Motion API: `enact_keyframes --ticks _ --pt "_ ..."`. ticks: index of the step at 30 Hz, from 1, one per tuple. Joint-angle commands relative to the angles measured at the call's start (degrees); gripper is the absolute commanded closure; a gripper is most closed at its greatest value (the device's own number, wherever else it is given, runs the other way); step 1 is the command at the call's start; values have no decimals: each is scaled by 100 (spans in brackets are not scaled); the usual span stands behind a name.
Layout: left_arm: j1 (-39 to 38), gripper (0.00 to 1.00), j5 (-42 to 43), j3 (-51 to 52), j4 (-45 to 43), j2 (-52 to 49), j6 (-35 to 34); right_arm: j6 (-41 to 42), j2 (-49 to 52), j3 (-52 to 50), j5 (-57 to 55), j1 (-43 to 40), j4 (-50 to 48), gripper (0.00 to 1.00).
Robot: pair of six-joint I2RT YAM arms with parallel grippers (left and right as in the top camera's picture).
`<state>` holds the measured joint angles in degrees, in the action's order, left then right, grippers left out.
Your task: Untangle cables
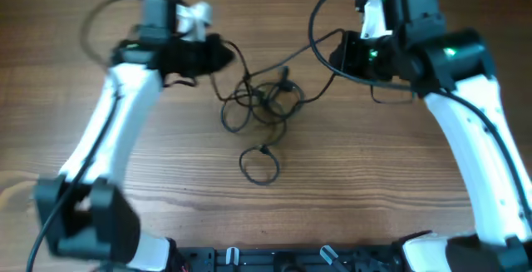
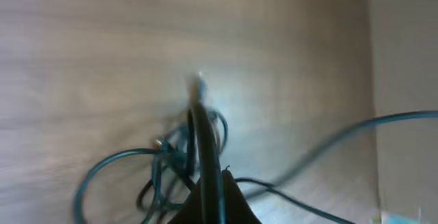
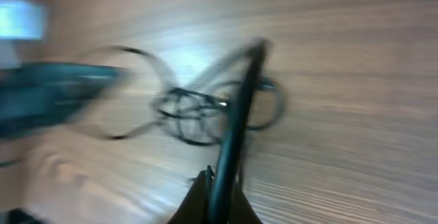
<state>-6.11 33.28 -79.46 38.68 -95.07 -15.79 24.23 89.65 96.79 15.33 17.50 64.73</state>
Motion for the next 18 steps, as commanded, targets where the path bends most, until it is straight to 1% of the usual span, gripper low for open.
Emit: enact_keyframes --ticks 1,4,7,10,12,14,16,17,18 --pt "850 96 -149 -157 151 868 -20 42 568 -160 -732 -98 13 96" --pt "1370 96 -280 -157 352 1180 -11 44 916 -160 -892 -393 13 96" --pt "1768 96 -323 -157 372 1322 -17 -26 1248 -164 -887 -1137 98 96" --pt "1762 96 227 -157 31 1392 -26 -177 1423 -168 -890 -1388 142 96" --pt "1759 96 442 -179 -348 1576 -356 -168 1572 -168 -1003 -1469 149 96" --pt "1803 96 398 -240 -597 1849 -643 -162 1679 -168 -1088 -1615 120 96" --pt "1919 96 52 -256 -560 2135 -809 -164 1700 -166 -1102 -1880 68 96" --pt "1989 96 -262 -256 -426 2249 -807 -164 1700 -162 -1091 -2022 50 96" --pt "2068 96 -839 -254 -153 2363 -807 -186 1698 -133 -938 -2310 50 96"
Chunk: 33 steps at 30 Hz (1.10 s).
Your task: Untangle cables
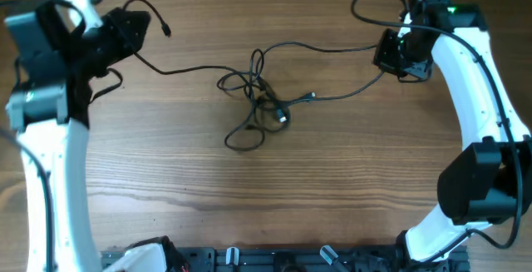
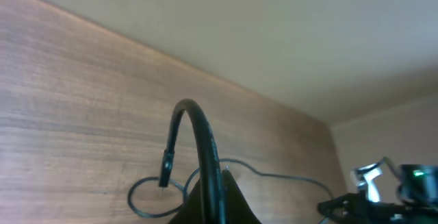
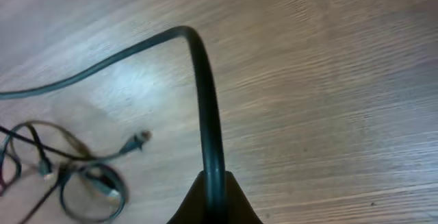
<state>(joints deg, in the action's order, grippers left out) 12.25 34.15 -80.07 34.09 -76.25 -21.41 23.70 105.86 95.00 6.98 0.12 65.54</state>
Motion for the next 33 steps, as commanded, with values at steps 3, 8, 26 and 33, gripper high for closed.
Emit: enact_keyframes --ticks 3,8,26,33 --pt "367 96 -2538 -192 1060 540 -249 -431 74 81 691 -1274 -31 96" --pt "592 96 -3989 -192 1565 328 -481 -726 63 216 1814 -2396 -15 96" --pt "422 96 -1676 -192 1462 -55 48 -2201 42 321 3383 -678 74 96" --pt "136 96 632 -192 1019 203 166 -1447 42 321 3233 1082 -520 92"
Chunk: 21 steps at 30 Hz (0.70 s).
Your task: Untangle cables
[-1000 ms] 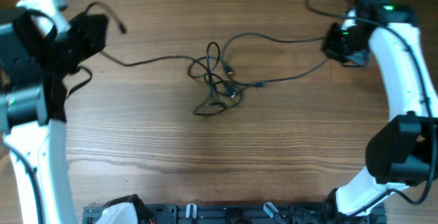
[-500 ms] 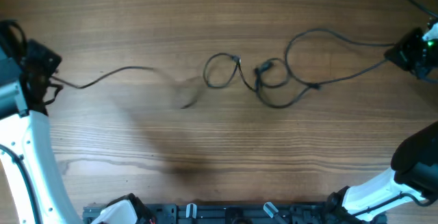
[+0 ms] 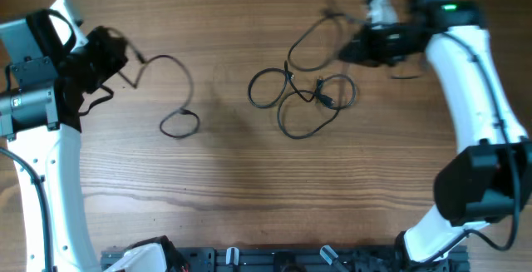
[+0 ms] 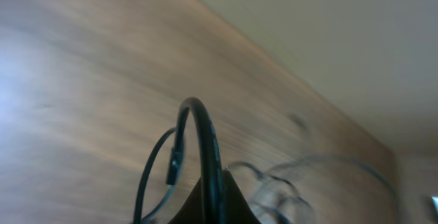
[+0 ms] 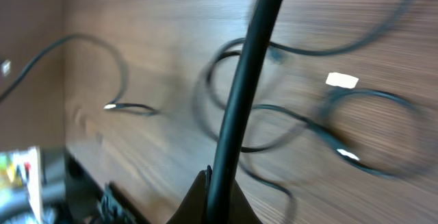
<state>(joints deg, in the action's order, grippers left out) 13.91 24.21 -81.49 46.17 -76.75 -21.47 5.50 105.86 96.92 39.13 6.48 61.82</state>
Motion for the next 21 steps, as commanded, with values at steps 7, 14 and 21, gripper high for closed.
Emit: enact_keyframes --ticks 7,14,21 --pt "-31 96 2533 -50 -378 669 -181 769 -35 393 -608 920 -190 8" --pt "-31 96 3178 -50 -492 662 -1270 330 -597 1460 -1075 946 413 0" --pt "-31 96 3261 -50 -1123 662 -3392 -2450 -632 1342 1220 1628 339 2"
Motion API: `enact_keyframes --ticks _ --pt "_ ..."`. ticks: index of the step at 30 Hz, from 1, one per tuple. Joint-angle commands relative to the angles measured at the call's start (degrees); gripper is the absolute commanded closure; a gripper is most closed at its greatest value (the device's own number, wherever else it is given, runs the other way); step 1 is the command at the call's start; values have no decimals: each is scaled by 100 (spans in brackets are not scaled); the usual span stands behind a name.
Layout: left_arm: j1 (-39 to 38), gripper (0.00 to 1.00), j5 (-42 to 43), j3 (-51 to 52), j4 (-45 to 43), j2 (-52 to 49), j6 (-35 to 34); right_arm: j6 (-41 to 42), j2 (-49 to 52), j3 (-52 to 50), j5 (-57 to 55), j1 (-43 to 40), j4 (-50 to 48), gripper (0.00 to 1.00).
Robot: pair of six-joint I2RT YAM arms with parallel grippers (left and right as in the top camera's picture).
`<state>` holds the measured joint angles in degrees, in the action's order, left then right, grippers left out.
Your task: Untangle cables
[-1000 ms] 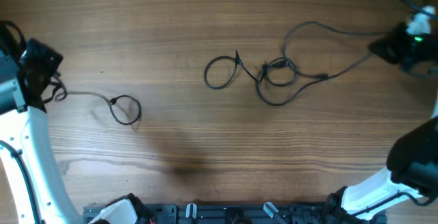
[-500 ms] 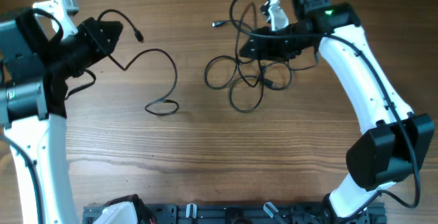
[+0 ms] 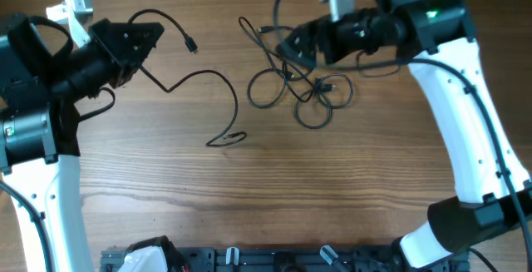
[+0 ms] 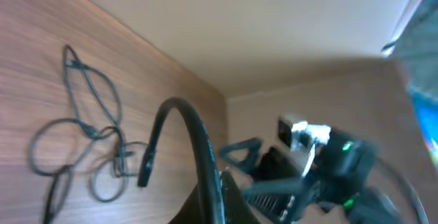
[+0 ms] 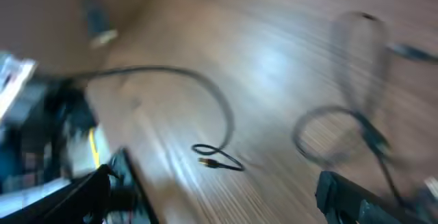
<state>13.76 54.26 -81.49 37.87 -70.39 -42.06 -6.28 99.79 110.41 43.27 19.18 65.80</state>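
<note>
My left gripper (image 3: 143, 37) is raised at the upper left and shut on a thin black cable (image 3: 218, 79). That cable lies apart from the rest, curving down to a small end loop (image 3: 226, 139). In the left wrist view the cable (image 4: 179, 114) arches up out of the shut left gripper (image 4: 213, 198). The other cables form a tangle (image 3: 301, 93) of loops at upper centre. My right gripper (image 3: 291, 47) hovers at the tangle's upper edge. In the blurred right wrist view the right gripper (image 5: 219, 198) is open and holds nothing, with the separated cable (image 5: 217, 159) below it.
The wooden table (image 3: 274, 205) reaches to all edges of the overhead view. A black rail (image 3: 274, 259) runs along its front edge between the arm bases. The right arm (image 4: 308, 172) shows across the table in the left wrist view.
My right gripper was shut on a cable at the upper right; now it is open, further left over the tangle. The freed cable's end loop lies further right.
Both grippers were shut on cables close beside the central tangle. Then they stood far apart with cables stretched out from the knot. Then one cable hung free from my left gripper, the tangle lying nearer the right. Now the right gripper has let go.
</note>
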Motion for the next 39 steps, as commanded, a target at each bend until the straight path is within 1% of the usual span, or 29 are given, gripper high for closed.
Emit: enact_keyframes --ticks 1,5,9,13,17,19,21,22,23,24,25,26,27,29,31,32,34,35,37,38,39 --pt "-15 96 400 -50 -514 26 -1626 -1366 -11 -46 785 527 -166 3" --pt "-15 96 890 -50 -1399 26 -2544 -1434 205 -66 680 1001 -608 7" --pt "-15 96 1113 -50 -2024 26 -3355 -1473 509 -68 651 1311 -1165 12" --pt "-15 96 1198 -50 -2282 26 -3818 -1478 800 -68 363 1467 -1871 13" --pt "-15 96 1362 -50 -2551 26 -3987 -1475 1106 -68 315 1530 -2396 14" --pt "-15 96 1366 -50 -2575 28 -3989 -1467 1250 -68 339 1567 -2555 17" --pt "-15 96 1366 -50 -2573 26 -4013 -1467 1340 -68 339 1609 -2610 25" --pt "-13 96 1364 -50 -2573 26 -4033 -1462 1401 -68 339 1624 -2601 34" --pt "-11 96 1364 -50 -2573 26 -4030 -1451 1401 -68 380 1624 -2542 52" --pt "-9 96 1362 -50 -2573 26 -4026 -1377 1399 -68 400 1622 -2485 63" --pt "-9 96 1362 -50 -2573 26 -4024 -1268 1379 -66 400 1613 -2461 71" --pt "-9 95 1346 -50 -2570 26 -3985 -999 1346 -66 402 1591 -2450 81" --pt "-11 94 1316 -50 -2568 26 -3842 -732 1292 -66 400 1554 -2435 96" --pt "-11 89 1272 -50 -2531 26 -3412 -256 1158 -66 400 1460 -2371 96" --pt "-11 83 1123 -48 -2240 26 -2756 -26 953 -66 345 1335 -2205 96" --pt "-11 80 1036 -48 -2024 26 -2334 186 839 -66 243 1266 -2096 95" --pt "-11 77 717 -48 -1360 26 -1609 297 608 -66 107 1113 -1849 96" --pt "-11 73 518 -48 -1069 26 -1397 435 496 -66 -31 1034 -1716 96" --pt "-11 59 -267 -48 -247 26 -778 662 282 -66 -505 929 -1414 96" --pt "-11 47 -623 -48 44 26 -551 745 181 -66 -787 885 -1274 96" --pt "-11 39 -1226 -48 474 26 -273 914 20 -66 -1272 780 -1088 96"
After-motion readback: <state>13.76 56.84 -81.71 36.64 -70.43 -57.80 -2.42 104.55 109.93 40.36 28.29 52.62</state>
